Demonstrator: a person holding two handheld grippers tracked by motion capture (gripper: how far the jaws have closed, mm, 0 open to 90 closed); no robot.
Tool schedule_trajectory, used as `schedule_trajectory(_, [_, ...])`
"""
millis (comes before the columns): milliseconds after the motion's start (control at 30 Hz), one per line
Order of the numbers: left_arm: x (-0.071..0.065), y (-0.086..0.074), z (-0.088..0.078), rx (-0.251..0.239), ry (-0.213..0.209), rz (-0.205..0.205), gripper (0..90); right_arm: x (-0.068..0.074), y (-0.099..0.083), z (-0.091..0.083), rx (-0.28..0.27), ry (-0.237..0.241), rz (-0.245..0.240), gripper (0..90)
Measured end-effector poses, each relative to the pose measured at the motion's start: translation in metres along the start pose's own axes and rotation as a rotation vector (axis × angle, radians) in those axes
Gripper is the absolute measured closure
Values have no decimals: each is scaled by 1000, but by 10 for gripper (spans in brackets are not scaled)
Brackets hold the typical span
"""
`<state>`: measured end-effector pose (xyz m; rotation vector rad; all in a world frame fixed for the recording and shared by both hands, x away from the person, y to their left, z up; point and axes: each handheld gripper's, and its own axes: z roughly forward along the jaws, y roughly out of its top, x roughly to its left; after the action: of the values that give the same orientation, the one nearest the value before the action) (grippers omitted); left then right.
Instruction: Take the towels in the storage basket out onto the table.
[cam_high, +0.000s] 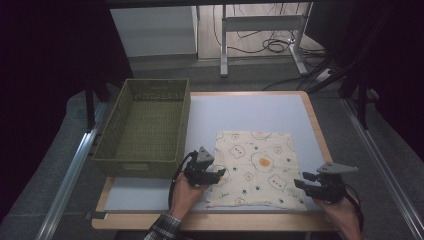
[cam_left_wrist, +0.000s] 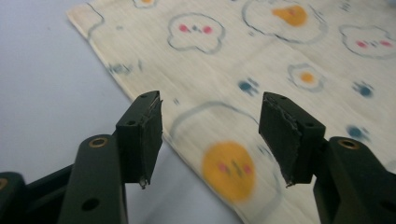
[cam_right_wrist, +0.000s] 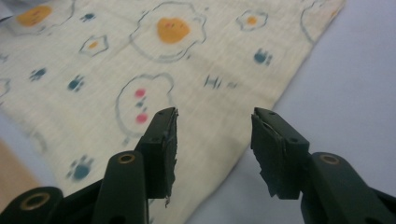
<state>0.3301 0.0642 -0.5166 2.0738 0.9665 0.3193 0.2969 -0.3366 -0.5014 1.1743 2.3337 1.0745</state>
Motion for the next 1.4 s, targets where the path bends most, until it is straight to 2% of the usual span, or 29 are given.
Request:
schedule_trajectory(100, [11, 12, 9, 8, 38, -8, 398, -8, 13, 10, -4, -6, 2, 510])
schedule_trajectory(233, [25, 24, 18, -5, 80, -35, 457, -22, 29, 23, -7, -21, 1, 510])
schedule_trajectory(367, [32, 36, 32, -4, 121, -48, 516, -40, 42, 35, -18, -34, 19, 518])
schedule_trajectory(600, [51, 59, 60, -2, 181, -66, 589, -62, 62, 55, -24, -62, 32, 617])
schedule_trajectory(667, [57, 63, 66, -9, 182, -80, 600, -66, 67, 60, -24, -70, 38, 640])
schedule_trajectory(867, [67, 69, 80, 2, 217, -58, 623, -82, 82, 81, -13, -104, 43, 683])
schedule_trajectory(1000, [77, 68, 85, 7, 223, -81, 620, -89, 87, 95, -3, -128, 46, 677])
schedule_trajectory(1100, [84, 66, 88, 14, 210, -99, 605, -94, 88, 105, 6, -150, 57, 677])
schedule_trajectory(1200, [86, 63, 93, 31, 210, -90, 584, -96, 88, 114, 14, -148, 59, 660])
schedule_trajectory(1267, [87, 62, 93, 20, 203, -95, 578, -96, 88, 117, 13, -155, 53, 653])
schedule_trajectory(1333, [88, 62, 95, 12, 185, -91, 579, -96, 89, 119, 11, -159, 56, 668])
schedule_trajectory(1400, [87, 62, 96, 9, 160, -83, 642, -95, 89, 119, 11, -150, 62, 756])
